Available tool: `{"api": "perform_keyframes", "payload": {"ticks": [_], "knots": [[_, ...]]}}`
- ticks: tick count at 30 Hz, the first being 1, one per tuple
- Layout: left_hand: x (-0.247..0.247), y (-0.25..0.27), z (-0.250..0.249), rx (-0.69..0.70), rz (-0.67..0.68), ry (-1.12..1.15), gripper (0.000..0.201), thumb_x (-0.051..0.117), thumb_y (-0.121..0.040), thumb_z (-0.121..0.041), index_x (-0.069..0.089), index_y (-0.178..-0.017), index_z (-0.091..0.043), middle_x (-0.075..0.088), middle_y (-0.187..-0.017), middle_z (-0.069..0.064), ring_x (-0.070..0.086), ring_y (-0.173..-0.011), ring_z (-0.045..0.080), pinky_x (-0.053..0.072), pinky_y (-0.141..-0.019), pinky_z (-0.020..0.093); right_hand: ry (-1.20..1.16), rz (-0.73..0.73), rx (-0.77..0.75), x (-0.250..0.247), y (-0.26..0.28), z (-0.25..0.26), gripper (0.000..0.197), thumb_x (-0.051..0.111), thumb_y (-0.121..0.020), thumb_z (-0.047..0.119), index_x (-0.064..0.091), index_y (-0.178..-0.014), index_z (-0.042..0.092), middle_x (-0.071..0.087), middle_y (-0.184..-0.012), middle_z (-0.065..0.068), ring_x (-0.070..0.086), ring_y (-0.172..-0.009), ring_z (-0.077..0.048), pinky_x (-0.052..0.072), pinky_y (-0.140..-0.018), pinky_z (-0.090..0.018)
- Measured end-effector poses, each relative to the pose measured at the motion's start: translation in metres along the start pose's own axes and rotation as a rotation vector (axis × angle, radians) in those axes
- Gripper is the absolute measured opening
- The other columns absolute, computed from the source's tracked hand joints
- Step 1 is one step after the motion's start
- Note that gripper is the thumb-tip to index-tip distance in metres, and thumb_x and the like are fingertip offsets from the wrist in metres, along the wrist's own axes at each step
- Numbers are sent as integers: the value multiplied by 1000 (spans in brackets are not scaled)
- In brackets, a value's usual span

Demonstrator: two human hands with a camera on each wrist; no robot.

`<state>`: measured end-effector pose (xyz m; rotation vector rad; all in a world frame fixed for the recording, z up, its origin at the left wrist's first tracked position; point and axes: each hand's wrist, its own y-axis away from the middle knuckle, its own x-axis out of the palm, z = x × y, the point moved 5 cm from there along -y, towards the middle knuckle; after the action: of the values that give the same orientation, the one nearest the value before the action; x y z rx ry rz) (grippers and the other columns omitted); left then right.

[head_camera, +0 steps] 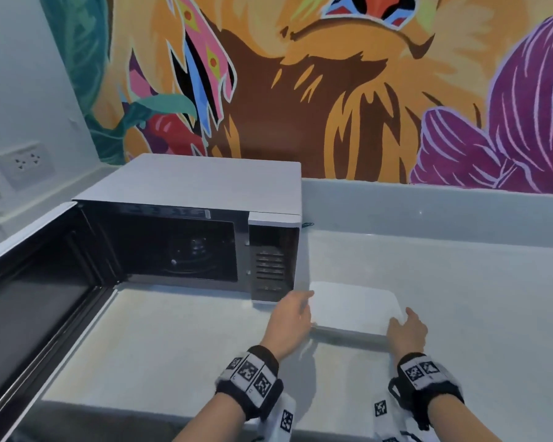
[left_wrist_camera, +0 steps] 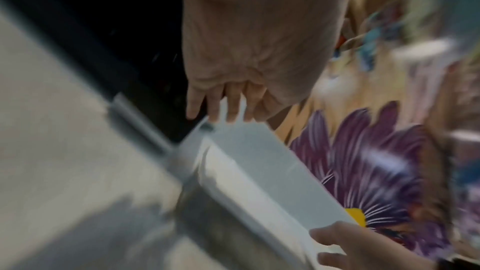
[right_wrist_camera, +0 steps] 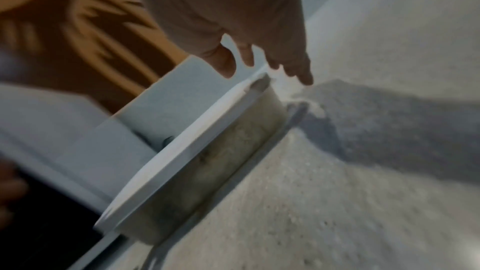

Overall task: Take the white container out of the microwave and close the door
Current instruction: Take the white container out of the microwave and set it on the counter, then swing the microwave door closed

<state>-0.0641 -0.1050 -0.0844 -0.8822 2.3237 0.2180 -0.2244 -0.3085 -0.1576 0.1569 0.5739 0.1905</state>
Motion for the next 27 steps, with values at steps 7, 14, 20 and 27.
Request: {"api": "perform_keyframes", "payload": {"ticks": [7,14,20,27], "knots": [[-254,126,10,71,-1004,-565,34,46,-87,-15,62,-117,-17,60,-126,7,47,-126,28,19,-115,53,-52,201,-669,18,100,121,47,42,-97,14,38,-144,16,24,-155,-8,23,-144,-22,24,-116,-38],[-399,241,146,-973,-788,-643,67,11,-93,-49,55,-123,-8,50,-132,26,40,-126,47,23,-108,67,-16,309,-1098,53,179,210,36,47,-96,13,53,-131,16,38,-147,-6,34,-138,-20,24,-111,-25],[-400,256,146,-991,-581,-395,83,10,-87,-67,46,-138,-13,43,-149,17,38,-137,40,24,-114,48,-50,356,-1145,68,210,228,34,47,-95,12,56,-128,17,41,-143,-2,36,-135,-16,24,-109,-22],[-296,218,117,-647,-436,0,29,36,-97,-33,63,-84,-33,71,-105,15,64,-92,27,47,-85,35,189,248,-1066,85,195,233,42,39,-98,33,47,-137,22,38,-151,-4,29,-142,-22,16,-118,-51]]}}
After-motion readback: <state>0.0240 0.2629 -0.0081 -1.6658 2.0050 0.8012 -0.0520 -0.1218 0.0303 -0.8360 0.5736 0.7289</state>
